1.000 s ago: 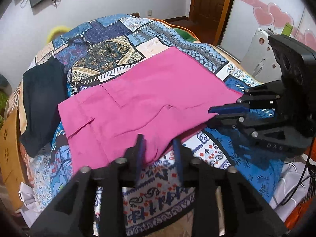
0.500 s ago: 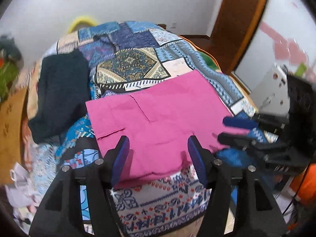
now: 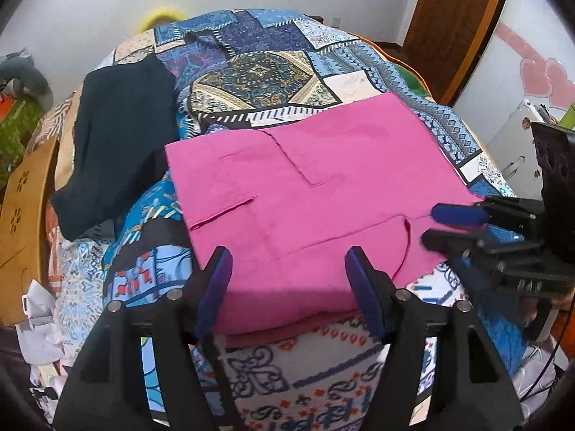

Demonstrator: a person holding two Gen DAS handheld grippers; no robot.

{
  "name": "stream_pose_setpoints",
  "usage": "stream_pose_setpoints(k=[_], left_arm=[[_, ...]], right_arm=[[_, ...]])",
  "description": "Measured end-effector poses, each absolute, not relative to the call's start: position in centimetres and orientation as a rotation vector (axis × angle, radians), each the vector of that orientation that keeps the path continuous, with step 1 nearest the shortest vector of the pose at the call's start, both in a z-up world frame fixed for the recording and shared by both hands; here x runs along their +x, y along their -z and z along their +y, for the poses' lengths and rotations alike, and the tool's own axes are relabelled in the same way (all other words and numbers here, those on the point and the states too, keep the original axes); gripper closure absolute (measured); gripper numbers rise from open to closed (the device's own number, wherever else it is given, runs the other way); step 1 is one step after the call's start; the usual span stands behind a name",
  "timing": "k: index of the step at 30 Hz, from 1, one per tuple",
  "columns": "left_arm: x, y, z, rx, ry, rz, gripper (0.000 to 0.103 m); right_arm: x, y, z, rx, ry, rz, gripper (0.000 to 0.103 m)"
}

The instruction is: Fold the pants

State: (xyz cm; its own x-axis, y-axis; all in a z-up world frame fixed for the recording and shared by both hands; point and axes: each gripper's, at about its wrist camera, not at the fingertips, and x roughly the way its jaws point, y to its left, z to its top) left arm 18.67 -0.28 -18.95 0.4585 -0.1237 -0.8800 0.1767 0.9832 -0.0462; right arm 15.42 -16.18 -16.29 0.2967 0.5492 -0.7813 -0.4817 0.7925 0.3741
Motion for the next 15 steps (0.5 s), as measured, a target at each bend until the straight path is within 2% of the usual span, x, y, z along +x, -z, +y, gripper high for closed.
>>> stream_pose_setpoints(k=[7, 15], left_arm=[[17.9, 19.4, 2.4, -0.001, 0.131, 1.087, 0.023], [17.2, 19.2, 2.4, 0.021, 0.106, 1.067, 0.022]], right_arm=[[15.3, 17.1, -19.5, 0.059, -0.598, 1.098, 0.063], [14.3, 17.5, -23.9, 0.093, -0.478, 1.102, 0.066]])
